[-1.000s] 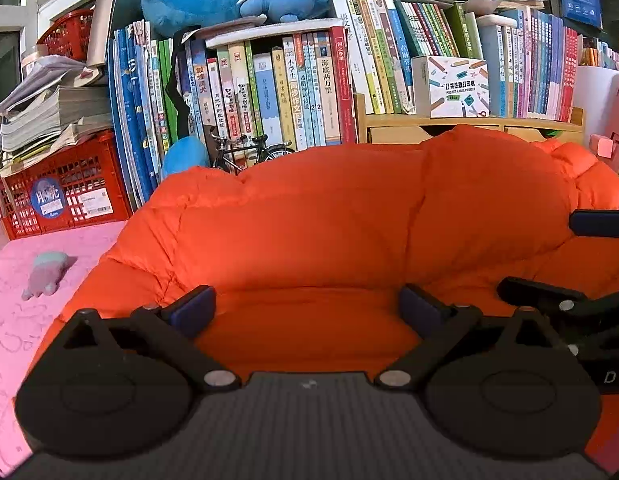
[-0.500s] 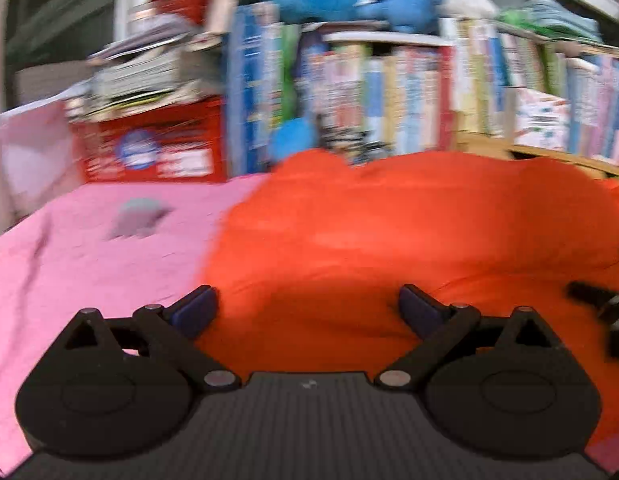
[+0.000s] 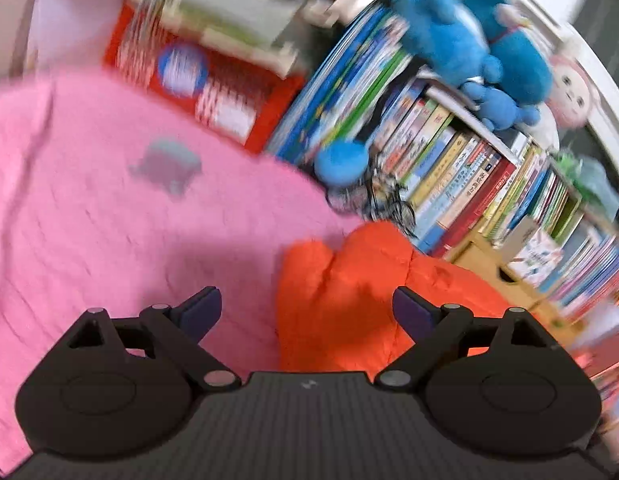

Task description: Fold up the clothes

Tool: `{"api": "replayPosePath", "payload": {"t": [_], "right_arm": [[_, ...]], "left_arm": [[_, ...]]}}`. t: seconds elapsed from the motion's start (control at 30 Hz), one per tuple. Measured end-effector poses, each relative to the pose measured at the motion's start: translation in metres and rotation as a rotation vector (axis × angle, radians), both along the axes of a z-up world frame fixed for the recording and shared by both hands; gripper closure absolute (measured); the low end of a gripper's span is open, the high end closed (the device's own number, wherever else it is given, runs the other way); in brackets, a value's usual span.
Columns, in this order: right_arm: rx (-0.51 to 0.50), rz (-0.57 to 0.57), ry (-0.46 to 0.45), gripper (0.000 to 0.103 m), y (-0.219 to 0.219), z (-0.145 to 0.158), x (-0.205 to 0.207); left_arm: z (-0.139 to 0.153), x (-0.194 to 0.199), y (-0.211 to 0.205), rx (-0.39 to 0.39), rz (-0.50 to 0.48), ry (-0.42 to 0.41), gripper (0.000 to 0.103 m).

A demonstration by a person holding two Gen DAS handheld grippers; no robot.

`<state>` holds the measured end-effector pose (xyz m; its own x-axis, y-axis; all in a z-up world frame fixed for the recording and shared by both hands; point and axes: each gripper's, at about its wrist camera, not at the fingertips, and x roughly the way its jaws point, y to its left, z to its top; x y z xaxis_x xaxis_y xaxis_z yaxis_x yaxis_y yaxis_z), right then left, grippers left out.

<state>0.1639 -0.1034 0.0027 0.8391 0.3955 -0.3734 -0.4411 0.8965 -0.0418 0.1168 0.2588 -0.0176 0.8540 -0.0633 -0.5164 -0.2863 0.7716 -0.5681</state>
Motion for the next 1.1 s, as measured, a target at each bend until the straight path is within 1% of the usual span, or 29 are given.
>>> {"api": "replayPosePath", "payload": {"t": [0.07, 0.13, 0.23, 0.3, 0.33, 0.37, 0.4, 0.47, 0.53, 0.6, 0.67, 0.7, 0.77, 0.83, 0.9, 1.0, 1.1], "right_arm": [[0.002, -0.001, 0.001, 0.0, -0.001, 0.0, 0.0], [0.0, -0.002, 0.0, 0.0, -0.001, 0.0, 0.0], [-0.002, -0.002, 0.0, 0.0, 0.0, -0.001, 0.0], [-0.001, -0.002, 0.001, 0.0, 0.0, -0.001, 0.0], [-0.001, -0.002, 0.001, 0.0, -0.001, -0.001, 0.0], [-0.001, -0.002, 0.0, 0.0, -0.001, -0.001, -0.001], [0.003, -0.005, -0.005, 0.0, -0.002, -0.001, -0.002], [0.027, -0.003, -0.013, 0.0, -0.009, 0.001, -0.007], [0.071, 0.024, -0.003, 0.001, -0.028, 0.009, -0.015], [0.145, 0.04, 0.006, 0.001, -0.062, 0.021, -0.027], [0.196, 0.07, 0.039, 0.0, -0.103, 0.03, -0.035], [0.218, 0.088, 0.056, 0.0, -0.124, 0.034, -0.039], [0.204, 0.114, 0.066, 0.0, -0.153, 0.037, -0.048], [0.144, 0.096, 0.078, 0.001, -0.169, 0.034, -0.057], [0.121, 0.079, 0.114, 0.002, -0.18, 0.027, -0.061], [0.137, 0.091, 0.169, 0.007, -0.187, 0.017, -0.061], [0.145, 0.144, 0.175, 0.008, -0.177, 0.013, -0.059]], "left_arm": [[-0.009, -0.001, 0.003, -0.084, -0.045, -0.009, 0.022], [-0.016, -0.002, 0.005, -0.155, -0.086, -0.021, 0.027], [-0.026, -0.001, 0.009, -0.23, -0.126, -0.015, 0.027], [-0.033, 0.003, 0.011, -0.257, -0.136, 0.007, 0.027], [-0.033, 0.003, 0.01, -0.258, -0.138, 0.01, 0.035], [-0.032, 0.001, 0.008, -0.248, -0.138, 0.005, 0.051], [-0.031, -0.001, 0.007, -0.238, -0.137, 0.001, 0.055], [-0.027, -0.008, 0.007, -0.241, -0.149, -0.031, 0.056], [-0.024, -0.015, 0.011, -0.253, -0.174, -0.067, 0.056], [-0.026, -0.017, 0.013, -0.269, -0.194, -0.086, 0.054], [-0.028, -0.02, 0.015, -0.284, -0.214, -0.104, 0.047], [-0.029, -0.021, 0.017, -0.292, -0.224, -0.113, 0.046], [-0.031, -0.024, 0.019, -0.307, -0.244, -0.132, 0.041], [-0.033, -0.027, 0.021, -0.322, -0.264, -0.15, 0.041], [-0.035, -0.029, 0.024, -0.337, -0.284, -0.168, 0.041], [-0.036, -0.037, 0.023, -0.347, -0.322, -0.175, 0.041], [-0.031, -0.048, 0.02, -0.305, -0.367, -0.171, 0.041]]}}
